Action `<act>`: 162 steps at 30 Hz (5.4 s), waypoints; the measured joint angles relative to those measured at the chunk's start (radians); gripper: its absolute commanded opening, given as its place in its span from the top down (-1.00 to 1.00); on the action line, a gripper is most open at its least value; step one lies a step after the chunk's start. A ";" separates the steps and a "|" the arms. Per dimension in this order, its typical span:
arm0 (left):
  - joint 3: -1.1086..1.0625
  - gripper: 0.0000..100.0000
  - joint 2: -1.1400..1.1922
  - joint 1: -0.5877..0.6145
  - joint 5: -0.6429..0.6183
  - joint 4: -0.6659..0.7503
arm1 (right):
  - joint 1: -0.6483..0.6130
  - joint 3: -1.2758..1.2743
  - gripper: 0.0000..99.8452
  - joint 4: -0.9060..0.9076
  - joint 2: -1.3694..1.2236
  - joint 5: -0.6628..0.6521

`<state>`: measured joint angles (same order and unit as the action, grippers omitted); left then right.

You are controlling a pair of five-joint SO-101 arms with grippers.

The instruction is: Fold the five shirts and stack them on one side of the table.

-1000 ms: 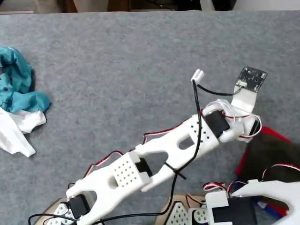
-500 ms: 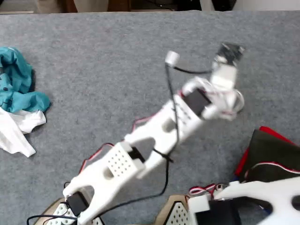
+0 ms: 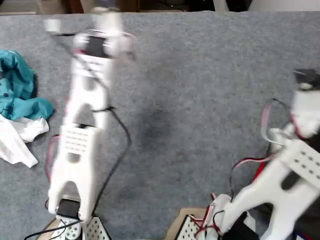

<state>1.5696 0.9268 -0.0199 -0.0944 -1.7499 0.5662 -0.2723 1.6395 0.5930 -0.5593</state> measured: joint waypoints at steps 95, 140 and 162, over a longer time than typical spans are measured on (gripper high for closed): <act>-0.446 0.70 -0.827 0.713 0.203 0.000 | -0.377 -0.175 0.93 0.005 0.003 0.018; 0.025 0.96 -0.265 0.879 0.402 0.000 | -0.377 -0.175 0.93 -0.034 0.003 0.018; -0.763 0.96 -1.111 -0.126 0.227 0.000 | -0.377 -0.175 0.93 -0.034 0.003 0.018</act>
<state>0.8071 -0.1841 -0.1458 0.1327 -1.7499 0.1887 -0.4473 1.6057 0.5961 -0.5409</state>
